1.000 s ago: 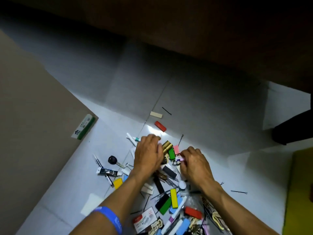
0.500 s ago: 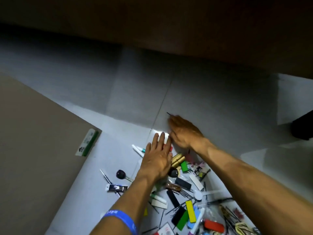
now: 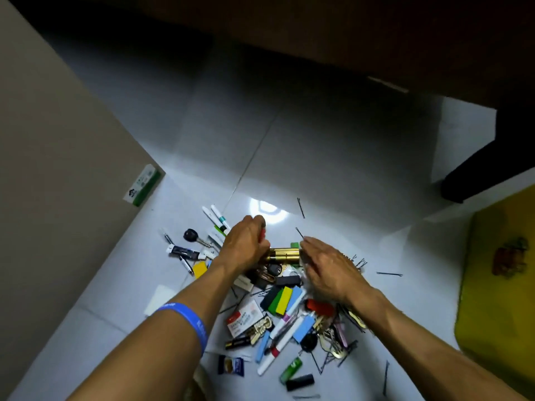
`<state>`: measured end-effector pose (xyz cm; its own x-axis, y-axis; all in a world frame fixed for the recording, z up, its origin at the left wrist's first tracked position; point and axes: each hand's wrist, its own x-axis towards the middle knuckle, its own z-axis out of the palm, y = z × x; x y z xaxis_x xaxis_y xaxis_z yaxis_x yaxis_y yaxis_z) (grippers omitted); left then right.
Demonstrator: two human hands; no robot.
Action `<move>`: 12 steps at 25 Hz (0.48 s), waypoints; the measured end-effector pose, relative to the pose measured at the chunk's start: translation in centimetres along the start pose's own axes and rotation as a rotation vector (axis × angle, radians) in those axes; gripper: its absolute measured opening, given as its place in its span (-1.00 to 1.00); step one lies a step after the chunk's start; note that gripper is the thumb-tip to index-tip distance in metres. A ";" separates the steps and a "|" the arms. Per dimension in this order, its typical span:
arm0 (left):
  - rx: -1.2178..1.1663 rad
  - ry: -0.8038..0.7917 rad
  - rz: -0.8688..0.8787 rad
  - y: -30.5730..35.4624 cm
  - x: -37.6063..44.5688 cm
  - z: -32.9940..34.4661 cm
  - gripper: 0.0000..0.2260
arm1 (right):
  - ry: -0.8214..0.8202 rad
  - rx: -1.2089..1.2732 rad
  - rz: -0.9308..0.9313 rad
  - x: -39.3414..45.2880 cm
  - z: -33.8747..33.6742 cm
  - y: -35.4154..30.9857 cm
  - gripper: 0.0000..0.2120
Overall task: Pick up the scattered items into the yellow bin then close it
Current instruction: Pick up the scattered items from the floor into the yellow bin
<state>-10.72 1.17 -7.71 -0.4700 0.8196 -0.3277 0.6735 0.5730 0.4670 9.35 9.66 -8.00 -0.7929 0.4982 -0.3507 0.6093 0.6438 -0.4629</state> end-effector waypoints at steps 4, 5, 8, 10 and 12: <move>-0.650 0.096 -0.499 2.1 -3.8 -1.1 -0.85 | 0.122 0.110 0.119 -3.8 -2.3 -1.0 -0.70; -0.829 0.139 -0.615 2.3 -4.5 -1.3 -0.82 | 0.143 0.099 0.113 -3.6 -2.8 -1.3 -0.69; -1.055 0.157 -0.722 2.1 -6.4 -0.8 -0.79 | 0.199 0.042 0.004 -1.3 -2.2 -2.6 -0.62; -1.119 0.163 -0.775 1.9 -7.5 0.1 -0.86 | 0.105 -0.055 -0.088 0.2 -0.4 -4.0 -0.58; -1.207 0.143 -0.783 1.6 -8.3 1.0 -0.87 | 0.077 -0.248 -0.108 0.9 2.1 -4.6 -0.57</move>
<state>-5.20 -4.74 -5.07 -0.5860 0.2525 -0.7700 -0.6281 0.4588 0.6284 5.78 5.88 -7.92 -0.8564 0.4555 -0.2431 0.5113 0.8133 -0.2776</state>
